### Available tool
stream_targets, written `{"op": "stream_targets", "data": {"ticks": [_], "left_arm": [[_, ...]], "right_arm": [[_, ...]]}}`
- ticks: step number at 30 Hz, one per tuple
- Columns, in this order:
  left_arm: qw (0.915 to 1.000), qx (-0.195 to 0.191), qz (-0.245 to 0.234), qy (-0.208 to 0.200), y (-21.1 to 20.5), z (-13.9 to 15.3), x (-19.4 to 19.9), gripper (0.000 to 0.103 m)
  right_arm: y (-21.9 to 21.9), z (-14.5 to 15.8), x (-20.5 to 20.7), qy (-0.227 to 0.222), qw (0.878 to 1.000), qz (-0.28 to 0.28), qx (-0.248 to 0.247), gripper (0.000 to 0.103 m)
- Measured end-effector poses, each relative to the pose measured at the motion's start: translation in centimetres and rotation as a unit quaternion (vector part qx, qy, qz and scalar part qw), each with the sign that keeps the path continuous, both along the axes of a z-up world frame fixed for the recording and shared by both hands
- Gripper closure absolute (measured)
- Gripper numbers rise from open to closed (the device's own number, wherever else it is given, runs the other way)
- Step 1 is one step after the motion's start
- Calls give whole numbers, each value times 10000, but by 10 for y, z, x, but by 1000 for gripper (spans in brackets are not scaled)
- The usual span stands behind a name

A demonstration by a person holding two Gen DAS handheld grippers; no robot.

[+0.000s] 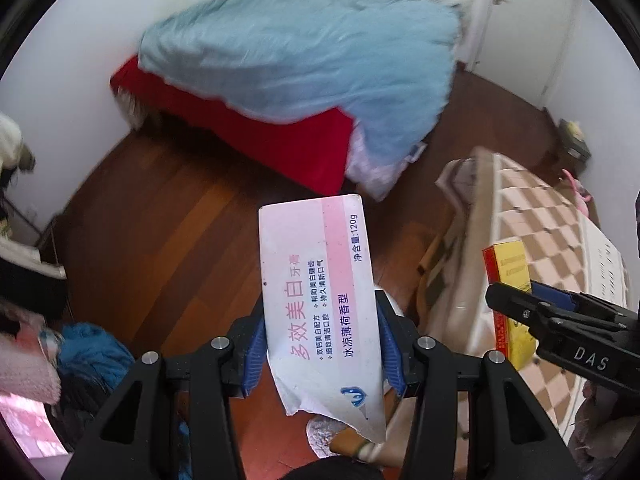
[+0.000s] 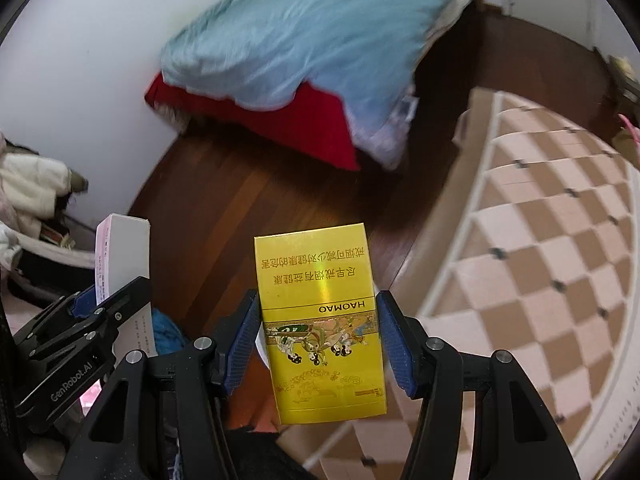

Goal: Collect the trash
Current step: 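Carry the yellow box and toothpaste box over the bin and release both, then move both grippers from the bin back over the table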

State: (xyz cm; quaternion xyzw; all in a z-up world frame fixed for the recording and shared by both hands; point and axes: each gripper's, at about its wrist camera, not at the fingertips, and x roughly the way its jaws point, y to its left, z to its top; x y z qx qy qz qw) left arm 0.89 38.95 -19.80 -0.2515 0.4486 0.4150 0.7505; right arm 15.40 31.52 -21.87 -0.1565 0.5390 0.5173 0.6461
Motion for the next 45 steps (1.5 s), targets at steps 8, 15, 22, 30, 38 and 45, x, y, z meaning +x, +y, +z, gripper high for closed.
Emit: {"op": "stream_targets", "data": {"ticks": [8, 15, 22, 30, 38, 45], "left_arm": [[9892, -1342, 579, -117, 60, -87, -18, 58], [9731, -2190, 659, -287, 73, -133, -21, 57], [9718, -2157, 874, -390, 83, -129, -39, 13], [9883, -1181, 946, 199, 72, -83, -60, 12], [9937, -383, 906, 536, 38, -41, -76, 12], [9960, -90, 735, 498, 0, -6, -89, 12]], "right_arm": [[70, -87, -11, 221, 9956, 401, -818, 43], [96, -136, -13, 377, 9896, 588, -1261, 43], [109, -148, -5, 392, 9869, 602, -1443, 16], [93, -105, -18, -72, 9895, 656, -1288, 9], [50, -62, -41, -606, 9899, 590, -1137, 3], [1, -21, -58, -686, 9935, 468, -780, 3]]}}
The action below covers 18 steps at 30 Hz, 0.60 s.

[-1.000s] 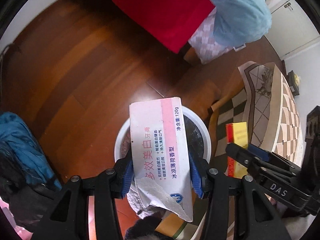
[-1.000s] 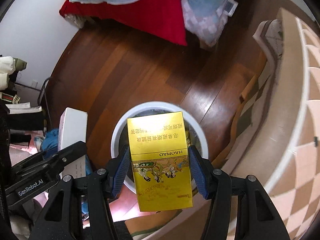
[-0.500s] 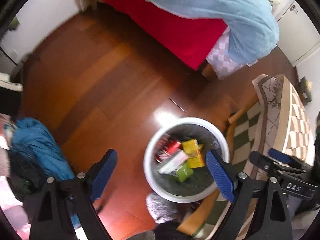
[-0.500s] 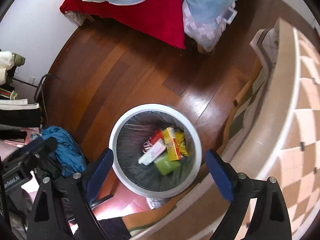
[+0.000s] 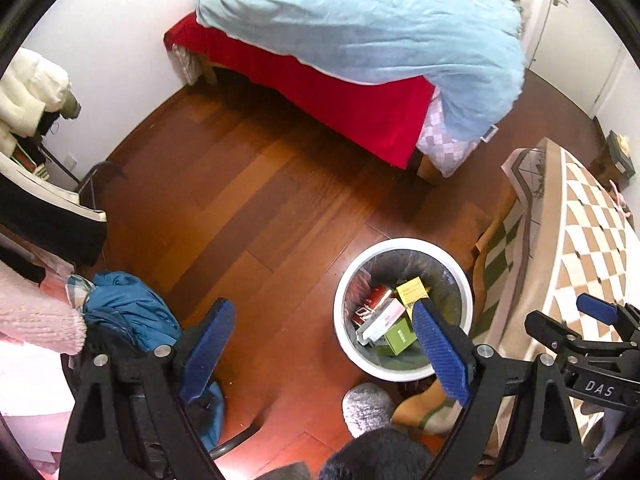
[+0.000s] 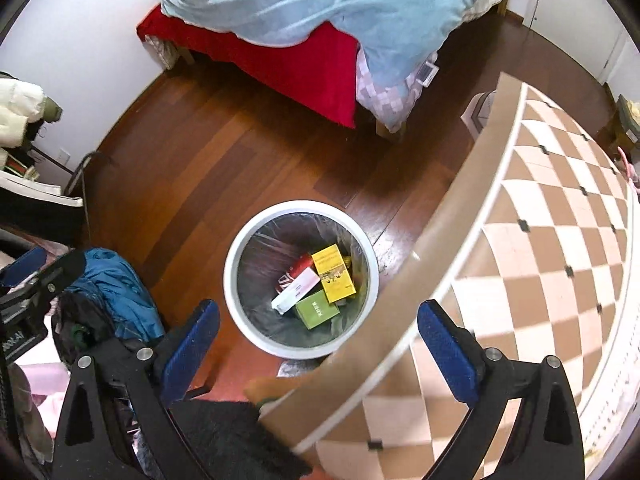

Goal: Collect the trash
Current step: 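Move both grippers from the bin back over the table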

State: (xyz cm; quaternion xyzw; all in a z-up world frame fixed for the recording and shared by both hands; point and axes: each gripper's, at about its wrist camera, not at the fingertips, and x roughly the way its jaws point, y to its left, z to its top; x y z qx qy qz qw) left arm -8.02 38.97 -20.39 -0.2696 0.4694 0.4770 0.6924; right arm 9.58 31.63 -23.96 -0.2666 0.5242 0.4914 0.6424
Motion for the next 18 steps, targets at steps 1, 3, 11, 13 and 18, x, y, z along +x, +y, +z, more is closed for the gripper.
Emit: {"op": "stream_targets", "data": {"ticks": [1, 3, 11, 13, 18], "left_arm": [[10000, 26, -3, -13, -5, 3, 0, 12], [9999, 99, -31, -50, -17, 13, -4, 12], [9987, 440, -210, -145, -66, 54, -19, 12], [9981, 536, -246, -202, -80, 66, -22, 12], [9960, 779, -343, -255, -110, 89, -20, 12]], "right_arm": [[-7, 6, -2, -4, 10000, -10, 63, 3], [-20, 19, -7, -40, 9998, -38, 189, 3], [-83, 77, -24, -98, 9971, -86, 755, 3], [-100, 91, -27, -80, 9957, -128, 918, 3], [-138, 118, -25, 19, 9915, -312, 1267, 3]]}}
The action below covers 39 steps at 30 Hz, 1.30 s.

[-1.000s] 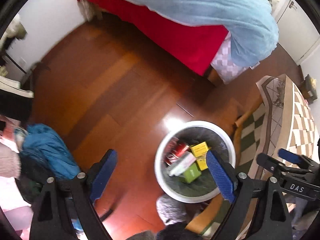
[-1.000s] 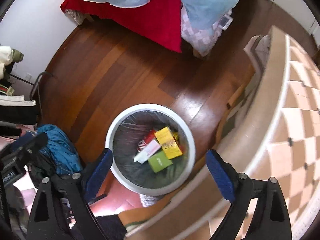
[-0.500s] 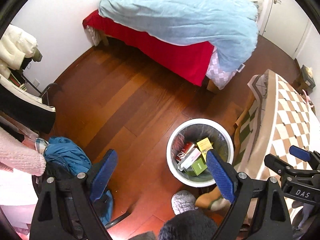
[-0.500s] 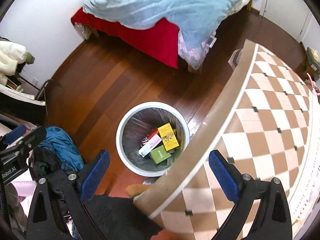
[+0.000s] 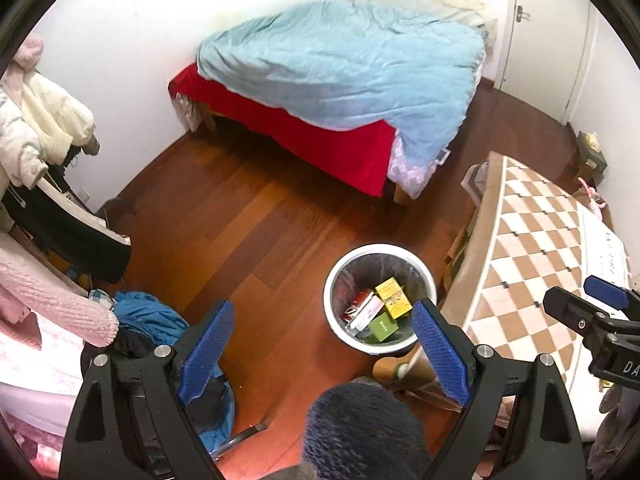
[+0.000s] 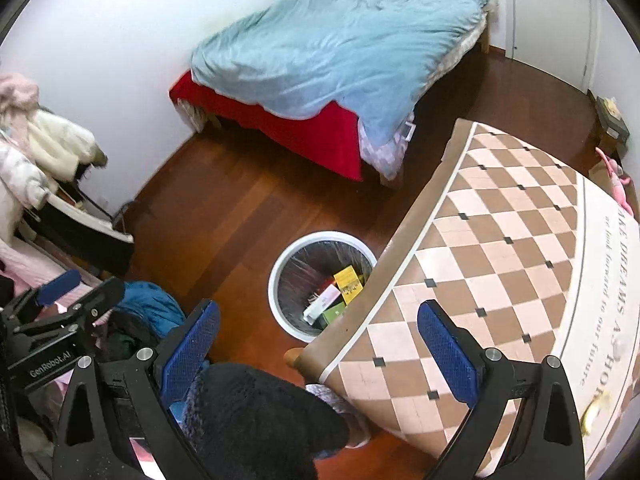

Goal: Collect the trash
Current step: 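Move both grippers from the bin back over the table, then grasp the clear plastic lid with the right gripper while the left grasps the lemon peel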

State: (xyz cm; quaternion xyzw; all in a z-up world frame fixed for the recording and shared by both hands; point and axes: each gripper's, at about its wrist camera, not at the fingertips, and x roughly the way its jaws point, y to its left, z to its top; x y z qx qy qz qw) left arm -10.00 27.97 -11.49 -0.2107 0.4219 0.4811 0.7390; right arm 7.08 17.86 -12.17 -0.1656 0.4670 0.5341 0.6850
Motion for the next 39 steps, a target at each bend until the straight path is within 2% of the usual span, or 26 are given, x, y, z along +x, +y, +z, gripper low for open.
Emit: {"op": "stream_targets", "data": {"ticks": [3, 6, 10, 13, 14, 16, 21, 24, 26, 31, 34, 36, 37, 39], "left_arm": [[9999, 92, -53, -55, -15, 7, 10, 12], [9998, 98, -147, -117, -27, 3, 27, 12], [9989, -22, -421, -181, -49, -17, 67, 12], [9972, -158, -722, -83, -67, -42, 112, 12], [9961, -239, -846, -1, -74, -53, 131, 12], [9931, -388, -1102, 129, -87, -73, 163, 0], [9821, -648, -1669, 581, -121, -124, 248, 0], [9780, -625, -1809, 828, -132, -146, 284, 0], [9747, -560, -1896, 1047, -138, -161, 307, 0], [9672, -595, -2048, 1380, -145, -187, 340, 0], [9647, -640, -2076, 1487, -147, -195, 346, 0], [9631, -659, -2087, 1565, -146, -200, 350, 0], [9625, -678, -2087, 1593, -146, -202, 351, 0], [9619, -668, -2094, 1625, -148, -203, 351, 0]], "right_arm": [[-30, 10, 14, 120, 9995, -240, 179, 3], [-62, 8, 37, 201, 9979, -582, 221, 3], [-113, -12, 80, 241, 9929, -1168, 4, 3], [-153, -32, 122, 214, 9850, -1693, -247, 3], [-171, -40, 141, 206, 9800, -1947, -349, 3], [-200, -55, 174, 248, 9709, -2330, -502, 3], [-275, -98, 265, 375, 9392, -3314, -813, 3], [-293, -123, 307, 517, 9301, -3520, -913, 7], [-295, -138, 327, 553, 9269, -3568, -1028, 15], [-282, -168, 358, 489, 9299, -3453, -1167, 16], [-270, -183, 369, 472, 9321, -3398, -1161, 28], [-262, -192, 372, 452, 9348, -3328, -1152, 54], [-260, -194, 371, 407, 9352, -3309, -1195, 60], [-261, -192, 366, 300, 9394, -3232, -1105, 60]]}}
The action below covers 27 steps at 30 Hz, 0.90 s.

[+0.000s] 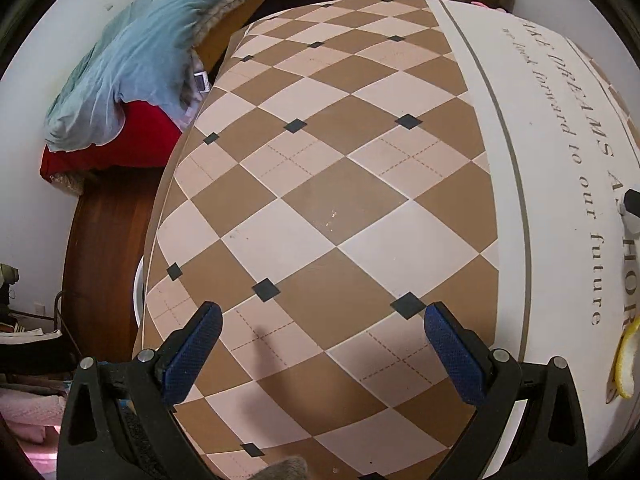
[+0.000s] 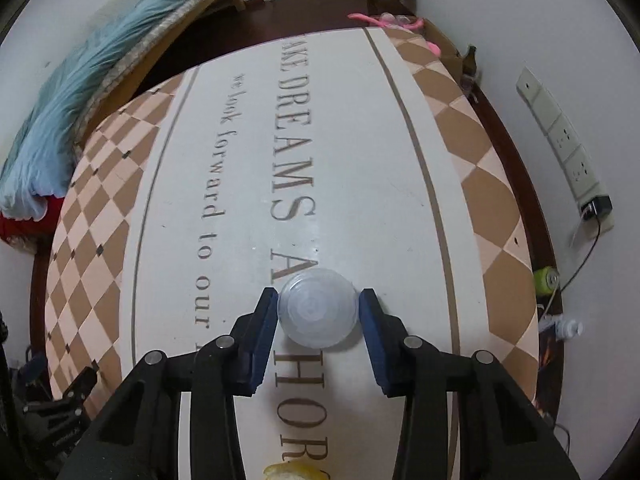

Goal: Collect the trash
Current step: 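Grasp the clear plastic lid with the right gripper while the left grasps the lemon peel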

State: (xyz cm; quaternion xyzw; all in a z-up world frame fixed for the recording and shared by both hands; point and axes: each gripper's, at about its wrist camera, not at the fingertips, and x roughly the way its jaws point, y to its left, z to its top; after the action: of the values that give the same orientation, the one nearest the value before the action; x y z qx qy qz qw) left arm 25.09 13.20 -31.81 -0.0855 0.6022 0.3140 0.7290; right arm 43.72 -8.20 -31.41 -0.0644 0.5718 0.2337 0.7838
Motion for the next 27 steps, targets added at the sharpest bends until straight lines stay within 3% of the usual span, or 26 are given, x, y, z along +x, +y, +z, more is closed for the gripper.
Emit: {"op": "stream_targets", "data": {"ticks": [3, 7, 11, 16, 17, 19, 20, 22, 24, 27], "left_arm": [[10000, -56, -33, -56, -2, 5, 2, 0], [9974, -372, -359, -511, -37, 27, 9, 0], [9855, -1134, -980, -796, -98, 34, 28, 0], [9709, -1694, -1571, -638, -165, 15, 56, 6], [9691, -1759, -1639, -551, -176, 9, 61, 9], [9684, -1781, -1698, -398, -191, -1, 69, 35], [9709, -1621, -1729, -355, -198, -3, 71, 35], [9725, -1403, -1808, -436, -209, -1, 71, 62], [9739, -1262, -1830, -461, -214, 0, 70, 73], [9745, -1109, -1880, -519, -212, 2, 68, 81]], "right_arm": [[-19, 6, -8, -62, 9999, -56, 67, 60], [-68, 19, -28, -36, 9994, -333, 127, 60], [-122, 19, -55, 118, 9975, -695, 112, 60], [-178, 17, -77, 169, 9936, -1111, 145, 60], [-185, 15, -80, 202, 9928, -1167, 156, 60], [-195, 14, -84, 219, 9918, -1245, 179, 60], [-198, 13, -85, 224, 9917, -1252, 186, 60], [-202, 16, -88, 207, 9917, -1251, 232, 60], [-202, 19, -92, 150, 9926, -1186, 228, 60], [-196, 21, -95, 102, 9939, -1071, 241, 60]]}}
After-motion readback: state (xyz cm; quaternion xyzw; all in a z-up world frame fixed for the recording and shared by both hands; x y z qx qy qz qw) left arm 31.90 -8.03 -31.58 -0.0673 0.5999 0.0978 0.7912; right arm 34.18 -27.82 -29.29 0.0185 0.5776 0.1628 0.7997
